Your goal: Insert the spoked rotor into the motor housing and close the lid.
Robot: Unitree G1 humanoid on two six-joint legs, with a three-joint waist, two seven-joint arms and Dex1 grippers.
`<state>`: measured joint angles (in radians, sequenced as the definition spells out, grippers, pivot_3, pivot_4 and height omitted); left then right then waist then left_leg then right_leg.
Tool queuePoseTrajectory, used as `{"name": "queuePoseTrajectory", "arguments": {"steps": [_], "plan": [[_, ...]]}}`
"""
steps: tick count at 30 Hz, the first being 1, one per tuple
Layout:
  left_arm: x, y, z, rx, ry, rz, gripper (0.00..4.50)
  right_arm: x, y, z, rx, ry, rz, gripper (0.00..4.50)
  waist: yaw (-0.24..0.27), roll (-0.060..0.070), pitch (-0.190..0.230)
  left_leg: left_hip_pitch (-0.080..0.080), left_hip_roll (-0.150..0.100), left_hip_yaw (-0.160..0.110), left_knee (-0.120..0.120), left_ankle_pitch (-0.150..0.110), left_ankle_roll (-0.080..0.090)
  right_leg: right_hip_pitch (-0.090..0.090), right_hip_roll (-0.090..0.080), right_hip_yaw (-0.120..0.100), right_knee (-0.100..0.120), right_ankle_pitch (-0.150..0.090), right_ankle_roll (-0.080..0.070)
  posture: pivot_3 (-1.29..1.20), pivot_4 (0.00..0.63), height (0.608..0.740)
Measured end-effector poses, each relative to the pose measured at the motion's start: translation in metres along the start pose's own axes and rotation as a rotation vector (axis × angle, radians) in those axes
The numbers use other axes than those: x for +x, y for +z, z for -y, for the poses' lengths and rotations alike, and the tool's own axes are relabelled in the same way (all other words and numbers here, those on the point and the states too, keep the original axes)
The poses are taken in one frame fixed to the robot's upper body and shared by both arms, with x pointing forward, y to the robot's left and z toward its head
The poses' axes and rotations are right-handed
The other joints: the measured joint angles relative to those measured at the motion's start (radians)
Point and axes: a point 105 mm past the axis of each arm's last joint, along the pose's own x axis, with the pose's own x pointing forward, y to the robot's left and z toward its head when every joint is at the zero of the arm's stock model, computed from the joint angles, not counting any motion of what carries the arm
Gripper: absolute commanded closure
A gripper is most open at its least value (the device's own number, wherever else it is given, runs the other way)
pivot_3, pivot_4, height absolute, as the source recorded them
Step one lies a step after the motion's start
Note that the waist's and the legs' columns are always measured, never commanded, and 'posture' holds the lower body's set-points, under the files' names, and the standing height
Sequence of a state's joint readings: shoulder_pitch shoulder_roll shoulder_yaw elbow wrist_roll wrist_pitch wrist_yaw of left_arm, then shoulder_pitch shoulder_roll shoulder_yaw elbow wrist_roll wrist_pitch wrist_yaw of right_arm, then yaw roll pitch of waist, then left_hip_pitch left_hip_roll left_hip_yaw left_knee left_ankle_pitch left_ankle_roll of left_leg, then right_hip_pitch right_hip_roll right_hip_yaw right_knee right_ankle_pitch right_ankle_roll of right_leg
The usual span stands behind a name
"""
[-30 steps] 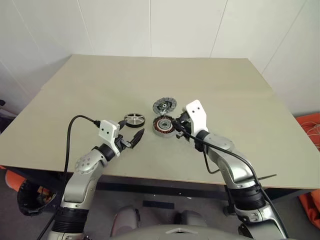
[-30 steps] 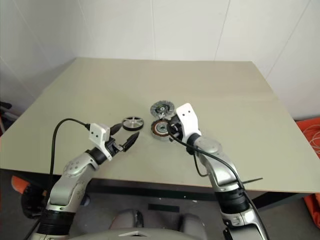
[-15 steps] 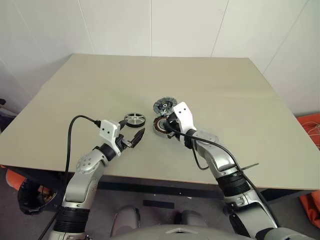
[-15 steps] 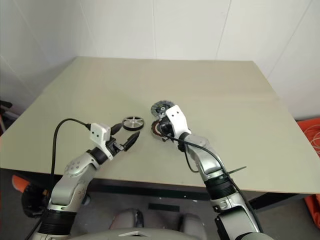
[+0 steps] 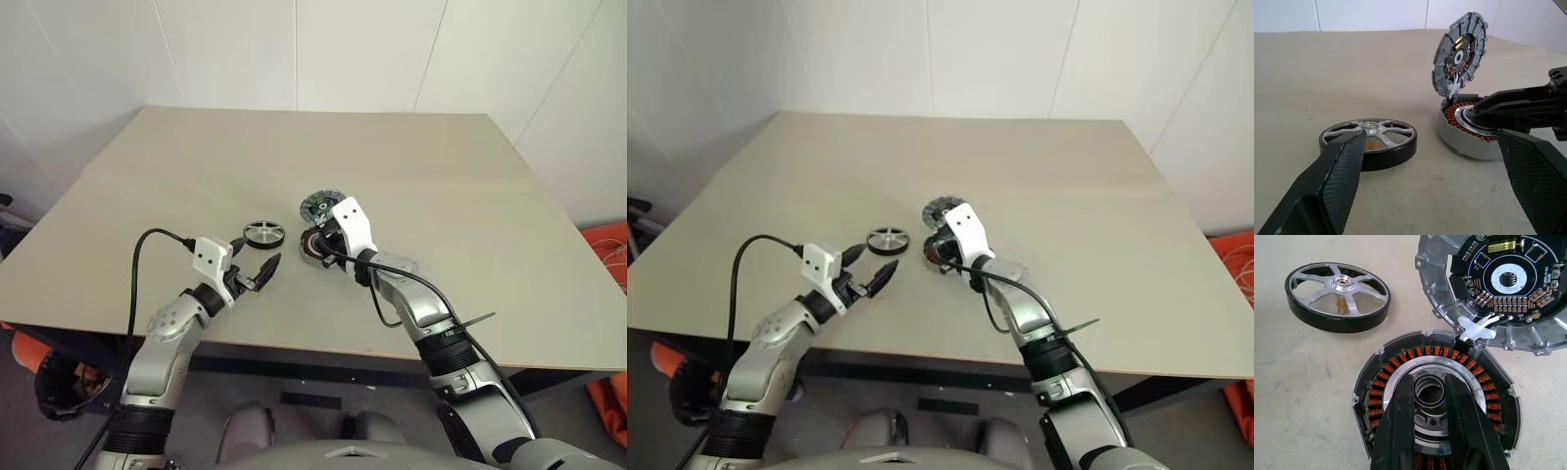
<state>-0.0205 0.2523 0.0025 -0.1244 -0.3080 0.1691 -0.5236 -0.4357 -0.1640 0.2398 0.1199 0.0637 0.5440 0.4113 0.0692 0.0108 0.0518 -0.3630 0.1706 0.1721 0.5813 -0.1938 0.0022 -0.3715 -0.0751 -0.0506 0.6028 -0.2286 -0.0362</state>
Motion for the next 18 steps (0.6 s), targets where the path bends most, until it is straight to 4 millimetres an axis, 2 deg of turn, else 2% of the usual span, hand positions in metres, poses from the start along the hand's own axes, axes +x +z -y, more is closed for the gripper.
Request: {"name": "queuePoseTrajectory", "arguments": {"steps": [4,7,10,13,16,17,18], "plan": [[0.0,-0.001,0.0,0.0,0.002,0.003,0.0,0.0,0.0,0.001,-0.004,-0.002,0.001,1.51,0.0,0.0,0.0,0.002,0.001,0.0,0.0,0.0,0.0,0.0,0.0,0.0,0.003,-0.001,-0.002,0.0,0.0,0.74],[0.0,-0.002,0.0,-0.002,0.002,0.004,0.0,-0.002,0.004,0.002,-0.004,-0.007,0.016,1.51,0.0,0.0,0.0,0.002,0.001,0.0,0.0,0.0,0.0,0.0,0.0,0.0,0.003,-0.001,-0.002,0.0,0.0,0.74],[0.0,-0.003,0.0,-0.003,0.003,0.001,0.0,-0.009,0.02,0.004,0.012,-0.003,0.074,2.2,0.0,0.0,0.0,0.002,0.001,0.0,0.0,0.0,0.0,0.0,0.0,0.0,0.003,-0.001,-0.002,0.0,0.0,0.74],[0.0,-0.007,-0.001,-0.008,0.001,-0.007,0.0,-0.016,0.034,0.002,0.021,0.015,0.118,3.19,0.001,0.0,0.0,0.002,0.001,0.0,-0.001,0.0,0.0,0.0,0.0,0.0,0.003,-0.002,-0.002,0.0,0.0,0.74],[0.0,-0.006,0.0,-0.006,-0.007,-0.003,0.0,-0.017,0.034,0.0,0.03,0.017,0.11,4.21,0.001,0.0,0.0,0.003,0.001,0.0,-0.001,0.0,0.0,0.0,0.0,0.0,0.003,-0.002,-0.002,0.0,0.0,0.74],[-0.001,-0.006,0.0,-0.005,-0.008,-0.002,0.0,-0.017,0.032,-0.001,0.035,0.018,0.103,4.46,0.0,0.0,0.0,0.003,0.001,0.0,-0.001,0.0,0.0,0.0,0.0,0.0,0.003,-0.002,-0.002,0.0,0.0,0.74],[-0.001,-0.007,-0.001,-0.005,-0.007,-0.001,0.0,-0.017,0.031,-0.001,0.038,0.018,0.1,4.46,0.0,0.0,0.0,0.003,0.001,0.0,-0.001,0.0,0.0,0.0,0.0,0.0,0.003,-0.002,-0.002,0.0,0.0,0.74]]}}
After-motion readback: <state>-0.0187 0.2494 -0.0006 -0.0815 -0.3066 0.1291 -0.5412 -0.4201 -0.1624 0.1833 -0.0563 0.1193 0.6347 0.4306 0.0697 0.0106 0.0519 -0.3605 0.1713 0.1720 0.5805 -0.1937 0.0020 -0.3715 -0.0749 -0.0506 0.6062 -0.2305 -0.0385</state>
